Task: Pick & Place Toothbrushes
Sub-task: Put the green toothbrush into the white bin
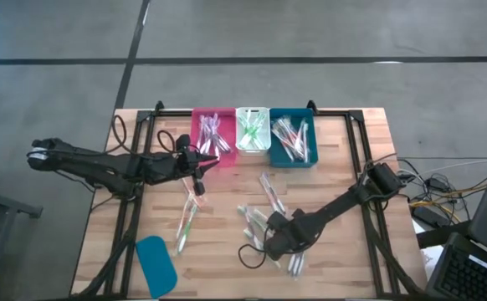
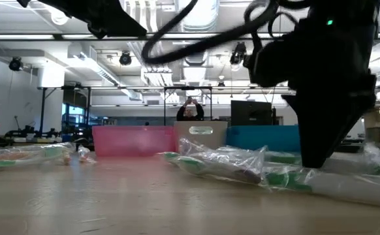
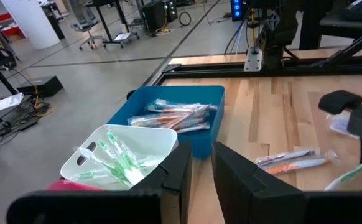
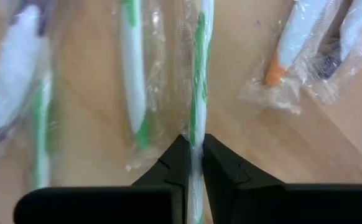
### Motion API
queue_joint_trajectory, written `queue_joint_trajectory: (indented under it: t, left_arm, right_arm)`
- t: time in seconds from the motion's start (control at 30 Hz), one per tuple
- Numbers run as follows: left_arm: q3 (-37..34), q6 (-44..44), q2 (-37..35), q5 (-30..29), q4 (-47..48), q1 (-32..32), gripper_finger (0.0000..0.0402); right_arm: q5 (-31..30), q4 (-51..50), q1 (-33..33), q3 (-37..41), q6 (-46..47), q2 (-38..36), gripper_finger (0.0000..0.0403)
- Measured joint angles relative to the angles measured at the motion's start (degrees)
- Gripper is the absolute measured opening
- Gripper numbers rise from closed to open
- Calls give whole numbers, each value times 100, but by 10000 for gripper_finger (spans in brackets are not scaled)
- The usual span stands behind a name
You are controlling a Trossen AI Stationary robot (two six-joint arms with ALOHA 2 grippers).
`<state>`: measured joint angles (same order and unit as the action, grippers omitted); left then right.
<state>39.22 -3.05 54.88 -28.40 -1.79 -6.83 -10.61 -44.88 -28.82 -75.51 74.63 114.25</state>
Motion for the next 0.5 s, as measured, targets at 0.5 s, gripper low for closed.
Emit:
queue_joint_trajectory:
  t: [0.5]
  left_arm:
    - [-7,212,-33,46,1152,-2,67]
  right_arm:
    - [-621,-585,640,-383,-1328,-1260,21]
